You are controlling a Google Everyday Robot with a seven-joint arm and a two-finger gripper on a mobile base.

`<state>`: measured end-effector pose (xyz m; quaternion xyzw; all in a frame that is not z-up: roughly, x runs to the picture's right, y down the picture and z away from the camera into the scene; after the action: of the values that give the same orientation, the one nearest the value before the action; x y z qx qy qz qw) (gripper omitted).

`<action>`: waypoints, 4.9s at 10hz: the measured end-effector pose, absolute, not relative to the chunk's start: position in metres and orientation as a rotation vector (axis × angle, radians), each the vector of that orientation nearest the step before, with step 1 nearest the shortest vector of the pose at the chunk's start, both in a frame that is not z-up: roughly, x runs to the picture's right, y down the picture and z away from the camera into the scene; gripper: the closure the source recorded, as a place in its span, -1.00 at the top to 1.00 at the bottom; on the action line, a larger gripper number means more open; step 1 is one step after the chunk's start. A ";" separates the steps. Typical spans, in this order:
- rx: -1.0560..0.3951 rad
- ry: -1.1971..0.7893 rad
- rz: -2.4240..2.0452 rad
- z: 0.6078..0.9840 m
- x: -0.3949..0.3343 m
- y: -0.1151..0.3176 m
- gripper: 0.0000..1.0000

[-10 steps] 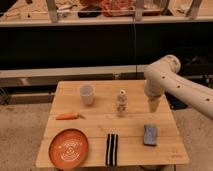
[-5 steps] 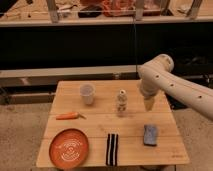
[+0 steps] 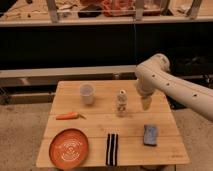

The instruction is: Knock the bottle over

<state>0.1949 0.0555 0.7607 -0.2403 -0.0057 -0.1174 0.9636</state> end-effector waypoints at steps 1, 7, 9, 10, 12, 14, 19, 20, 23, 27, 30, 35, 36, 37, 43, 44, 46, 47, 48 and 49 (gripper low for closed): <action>-0.487 -0.014 -0.244 0.762 0.193 0.056 0.60; -0.488 -0.021 -0.260 0.766 0.187 0.056 0.60; -0.489 -0.024 -0.264 0.768 0.185 0.057 0.60; -0.490 -0.025 -0.266 0.768 0.184 0.057 0.60; -0.491 -0.029 -0.271 0.769 0.182 0.057 0.60; -0.492 -0.032 -0.272 0.771 0.179 0.056 0.60; -0.497 -0.038 -0.281 0.773 0.175 0.057 0.60; -0.497 -0.039 -0.281 0.773 0.174 0.057 0.60; -0.501 -0.043 -0.282 0.774 0.171 0.057 0.45; -0.506 -0.051 -0.288 0.775 0.166 0.057 0.60; -0.512 -0.055 -0.288 0.775 0.164 0.057 0.22; -0.521 -0.072 -0.293 0.774 0.159 0.057 0.54; -0.522 -0.075 -0.291 0.774 0.161 0.057 0.42; -0.524 -0.077 -0.288 0.773 0.162 0.057 0.29; -0.531 -0.091 -0.309 0.773 0.158 0.056 0.04; -0.531 -0.096 -0.323 0.772 0.161 0.057 -0.17; -0.533 -0.109 -0.336 0.770 0.153 0.059 -0.57; -0.534 -0.113 -0.336 0.770 0.146 0.059 -0.76; -0.531 -0.114 -0.338 0.770 0.144 0.057 -0.94; -0.532 -0.117 -0.353 0.770 0.146 0.059 -0.98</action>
<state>0.1464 0.0594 0.7695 -0.2612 -0.0575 -0.1734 0.9478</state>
